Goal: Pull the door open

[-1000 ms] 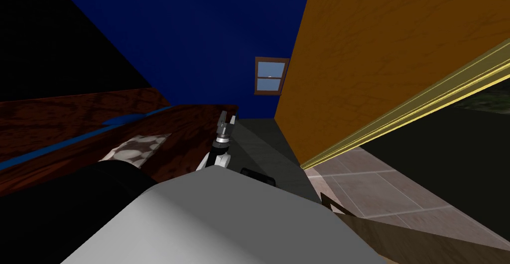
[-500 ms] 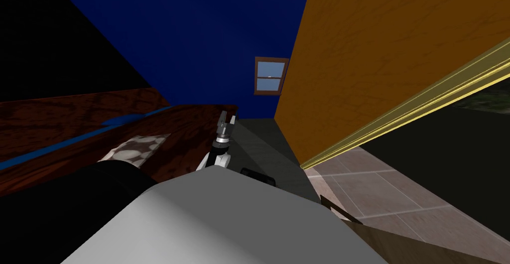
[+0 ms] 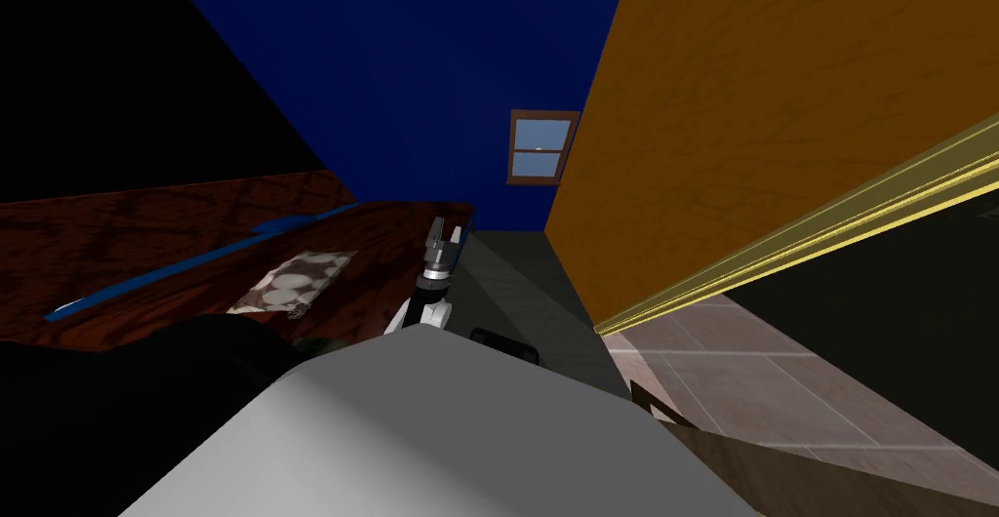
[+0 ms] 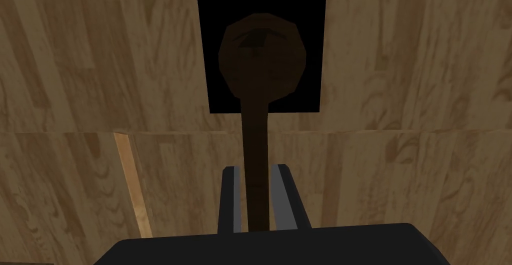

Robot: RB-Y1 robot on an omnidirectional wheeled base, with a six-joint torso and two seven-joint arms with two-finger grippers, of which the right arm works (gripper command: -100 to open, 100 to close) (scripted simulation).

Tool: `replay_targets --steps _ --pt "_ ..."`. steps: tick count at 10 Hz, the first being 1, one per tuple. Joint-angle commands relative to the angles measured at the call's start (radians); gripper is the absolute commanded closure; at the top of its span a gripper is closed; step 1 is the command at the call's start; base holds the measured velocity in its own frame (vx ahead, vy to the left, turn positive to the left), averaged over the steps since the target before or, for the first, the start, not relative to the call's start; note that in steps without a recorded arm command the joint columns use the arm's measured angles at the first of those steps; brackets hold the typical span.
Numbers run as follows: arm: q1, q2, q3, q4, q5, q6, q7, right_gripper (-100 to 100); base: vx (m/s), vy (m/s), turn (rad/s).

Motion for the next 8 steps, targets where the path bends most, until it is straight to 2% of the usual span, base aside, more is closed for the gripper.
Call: replay_targets --steps 1,3,5,6,8 --pt "-0.011 0.013 0.011 -0.002 0.016 -0.002 0.021 100 -0.205 0.046 0.137" --pt "-0.026 0.018 0.012 0.003 0.027 -0.019 0.042 100 -0.219 0.045 0.119" --pt "-0.026 0.018 0.012 0.003 0.027 -0.019 0.042 100 -0.085 0.023 -0.009" --pt "-0.042 0.023 0.013 0.008 0.038 -0.038 0.063 100 -0.179 0.003 0.130" --pt "-0.052 0.025 0.013 0.011 0.044 -0.050 0.075 100 -0.199 0.007 0.126"
